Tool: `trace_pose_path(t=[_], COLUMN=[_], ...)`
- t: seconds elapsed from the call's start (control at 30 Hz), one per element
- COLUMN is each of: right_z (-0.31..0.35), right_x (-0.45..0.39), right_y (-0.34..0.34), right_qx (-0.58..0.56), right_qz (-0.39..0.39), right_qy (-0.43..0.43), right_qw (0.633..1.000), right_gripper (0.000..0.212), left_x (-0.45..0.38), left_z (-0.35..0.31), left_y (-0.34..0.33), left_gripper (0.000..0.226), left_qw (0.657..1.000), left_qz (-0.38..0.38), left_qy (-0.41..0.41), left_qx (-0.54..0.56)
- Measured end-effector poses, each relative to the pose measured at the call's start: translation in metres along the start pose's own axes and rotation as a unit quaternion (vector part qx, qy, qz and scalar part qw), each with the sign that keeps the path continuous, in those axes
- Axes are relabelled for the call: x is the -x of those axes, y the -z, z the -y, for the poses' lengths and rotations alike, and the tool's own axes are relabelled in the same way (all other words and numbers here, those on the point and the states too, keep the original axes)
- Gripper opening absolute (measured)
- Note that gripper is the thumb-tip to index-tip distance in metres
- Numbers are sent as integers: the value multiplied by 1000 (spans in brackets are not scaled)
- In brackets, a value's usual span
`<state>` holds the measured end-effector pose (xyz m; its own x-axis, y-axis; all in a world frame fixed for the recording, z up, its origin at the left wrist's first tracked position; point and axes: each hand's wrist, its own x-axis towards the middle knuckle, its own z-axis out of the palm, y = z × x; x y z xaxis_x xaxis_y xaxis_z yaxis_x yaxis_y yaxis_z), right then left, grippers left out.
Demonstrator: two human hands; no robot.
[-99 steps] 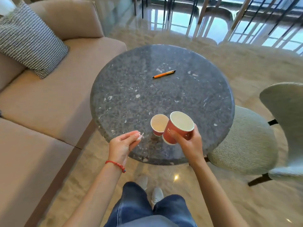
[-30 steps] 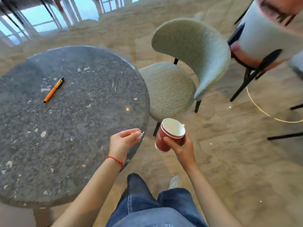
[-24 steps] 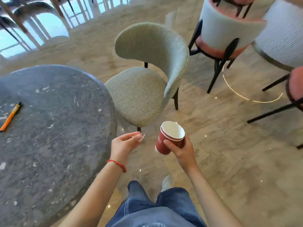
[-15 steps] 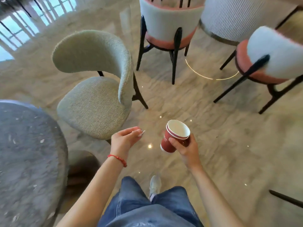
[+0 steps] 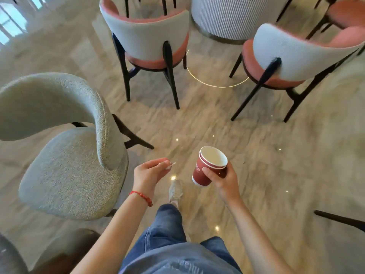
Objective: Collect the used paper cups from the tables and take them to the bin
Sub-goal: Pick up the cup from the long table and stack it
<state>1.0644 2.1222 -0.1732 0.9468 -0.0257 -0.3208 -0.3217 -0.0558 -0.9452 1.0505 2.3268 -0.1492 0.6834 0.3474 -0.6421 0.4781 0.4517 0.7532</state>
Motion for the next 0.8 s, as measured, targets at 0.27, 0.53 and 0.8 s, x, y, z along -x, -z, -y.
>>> trace_pose_path(t=[0.27,0.53,0.8], right_z=[54,101,128], right_x=[-121,-202,-310], right_y=[-33,-43,-35], right_qx=[6,-2,-6], right_qz=[-23,-43,-34], right_qy=[1,7,0], right_qw=[1000,999,999], right_gripper=[55,55,56], left_x=[-104,-165,-238], left_z=[-92,-165,-203], left_y=[-52,-99,-171], left_gripper=[4,4,4], left_qw=[999,997,998], left_qz=[37,51,40], left_qy=[0,15,33], left_qx=[-19,-47,-33])
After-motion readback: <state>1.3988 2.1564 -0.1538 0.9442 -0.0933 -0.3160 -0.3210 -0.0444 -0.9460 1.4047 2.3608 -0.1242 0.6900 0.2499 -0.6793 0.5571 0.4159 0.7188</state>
